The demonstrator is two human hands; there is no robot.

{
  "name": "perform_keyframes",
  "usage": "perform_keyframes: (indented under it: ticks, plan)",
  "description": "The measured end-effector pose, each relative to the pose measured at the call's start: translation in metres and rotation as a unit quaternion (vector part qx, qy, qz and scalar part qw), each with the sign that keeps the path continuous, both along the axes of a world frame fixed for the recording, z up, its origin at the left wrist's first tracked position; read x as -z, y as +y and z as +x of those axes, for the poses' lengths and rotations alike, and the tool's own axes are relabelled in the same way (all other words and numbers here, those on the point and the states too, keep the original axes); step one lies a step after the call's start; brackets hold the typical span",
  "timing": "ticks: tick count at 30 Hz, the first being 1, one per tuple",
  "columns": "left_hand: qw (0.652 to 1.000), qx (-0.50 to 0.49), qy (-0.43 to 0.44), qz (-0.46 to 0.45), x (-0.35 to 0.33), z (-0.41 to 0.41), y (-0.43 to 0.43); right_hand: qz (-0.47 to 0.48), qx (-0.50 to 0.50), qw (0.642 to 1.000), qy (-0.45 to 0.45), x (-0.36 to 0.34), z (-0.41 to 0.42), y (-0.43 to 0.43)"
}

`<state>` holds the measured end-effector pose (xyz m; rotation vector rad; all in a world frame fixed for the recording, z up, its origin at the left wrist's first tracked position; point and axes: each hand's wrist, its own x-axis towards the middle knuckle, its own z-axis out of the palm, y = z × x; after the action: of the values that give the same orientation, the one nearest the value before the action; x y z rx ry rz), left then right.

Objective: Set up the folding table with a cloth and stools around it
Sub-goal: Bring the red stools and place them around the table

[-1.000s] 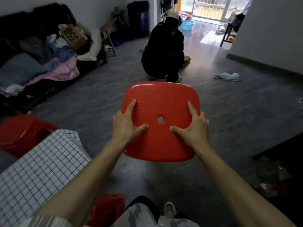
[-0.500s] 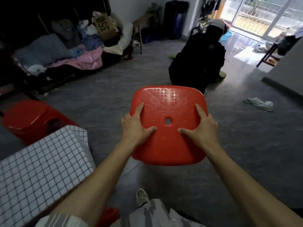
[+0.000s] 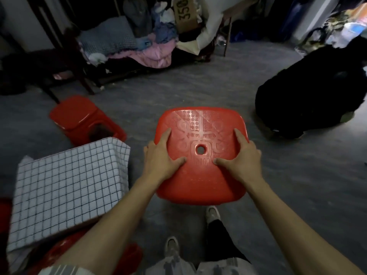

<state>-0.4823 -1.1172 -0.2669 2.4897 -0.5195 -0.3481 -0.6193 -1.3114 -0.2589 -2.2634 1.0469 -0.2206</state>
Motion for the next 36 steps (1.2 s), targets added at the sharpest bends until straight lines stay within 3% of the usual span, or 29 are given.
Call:
perform_keyframes:
  ticks: [10, 28, 36]
  plan:
    - [0.988, -0.148, 0.017, 0.042, 0.011, 0.044, -0.039, 0.022, -0.166, 0.985, 0.039, 0.035, 0.113, -0.073]
    - [0.934, -0.341, 0.105, 0.025, 0.08, 0.153, -0.021, 0.022, -0.334, 0.935, 0.116, 0.083, 0.3, -0.056]
    - [0.895, -0.42, 0.151, 0.017, 0.144, 0.182, -0.031, 0.05, -0.412, 0.9, 0.134, 0.159, 0.36, -0.064]
